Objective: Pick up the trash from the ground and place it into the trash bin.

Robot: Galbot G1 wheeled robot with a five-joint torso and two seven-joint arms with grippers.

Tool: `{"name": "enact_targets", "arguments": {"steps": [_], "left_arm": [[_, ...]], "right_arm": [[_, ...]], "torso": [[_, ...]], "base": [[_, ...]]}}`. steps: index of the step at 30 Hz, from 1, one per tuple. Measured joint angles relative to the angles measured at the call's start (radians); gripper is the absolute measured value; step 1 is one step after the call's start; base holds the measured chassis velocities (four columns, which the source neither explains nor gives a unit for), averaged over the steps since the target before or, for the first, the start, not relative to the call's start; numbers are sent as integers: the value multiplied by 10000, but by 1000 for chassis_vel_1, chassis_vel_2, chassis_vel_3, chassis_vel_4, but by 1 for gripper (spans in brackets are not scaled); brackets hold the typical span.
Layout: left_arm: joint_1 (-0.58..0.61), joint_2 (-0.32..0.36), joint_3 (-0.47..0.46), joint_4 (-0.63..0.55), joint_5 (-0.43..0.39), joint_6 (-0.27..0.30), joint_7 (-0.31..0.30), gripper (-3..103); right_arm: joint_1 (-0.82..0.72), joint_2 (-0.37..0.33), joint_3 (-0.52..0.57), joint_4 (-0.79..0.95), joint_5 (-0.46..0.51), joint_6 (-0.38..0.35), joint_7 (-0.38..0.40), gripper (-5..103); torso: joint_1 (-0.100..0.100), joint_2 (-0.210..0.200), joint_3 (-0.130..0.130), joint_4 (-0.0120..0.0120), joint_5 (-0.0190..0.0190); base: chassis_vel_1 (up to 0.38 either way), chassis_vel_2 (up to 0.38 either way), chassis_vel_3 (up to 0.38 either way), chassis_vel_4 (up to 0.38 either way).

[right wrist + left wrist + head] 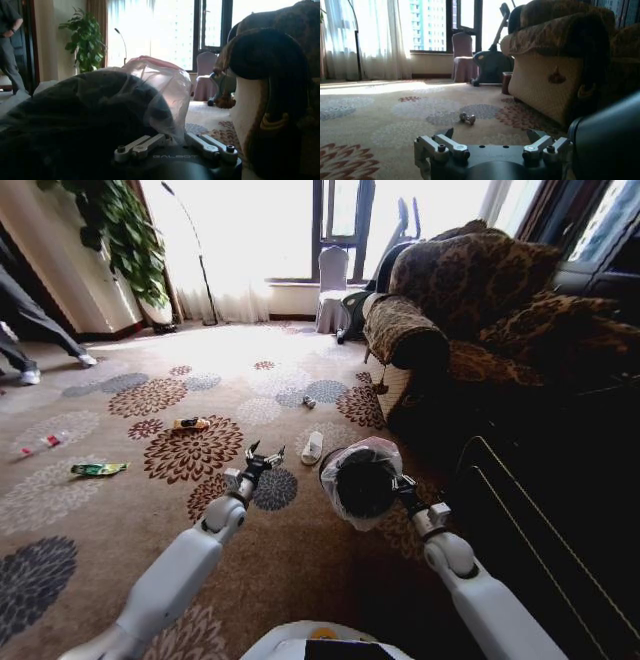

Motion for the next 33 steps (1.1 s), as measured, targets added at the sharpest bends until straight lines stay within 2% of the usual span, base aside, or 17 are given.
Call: {"name": "enact_targets", "arguments": {"steps": [3, 5, 10, 19, 33], "left_arm": [[-86, -264, 177, 541, 441, -133, 49, 99], [-323, -695, 340, 1072, 594, -7, -59, 99], [-549, -1126, 468, 1789, 867, 63, -198, 99], [-747, -1358, 476, 2608, 924, 22, -267, 99], [-1181, -1476, 555, 3523, 335, 127, -38, 99]], "right_arm": [[-158, -64, 112, 200, 17, 0, 3, 0], [-299, -130, 197, 424, 36, 0, 3, 0], [-482, -223, 236, 726, 90, 1, 2, 0], [-542, -270, 181, 870, 123, 26, 1, 0], [-313, -234, -273, 729, 121, 44, 0, 0]], "torso": [[0, 0, 1, 1, 4], [-1, 0, 0, -6, 3], [0, 0, 0, -3, 3], [1, 0, 2, 0, 1], [0, -1, 2, 0, 1]], "base": [[0, 0, 0, 0], [-14, 14, 17, -26], [-57, 48, 52, -53], [-125, 126, 127, -129], [-157, 160, 164, -165]]}}
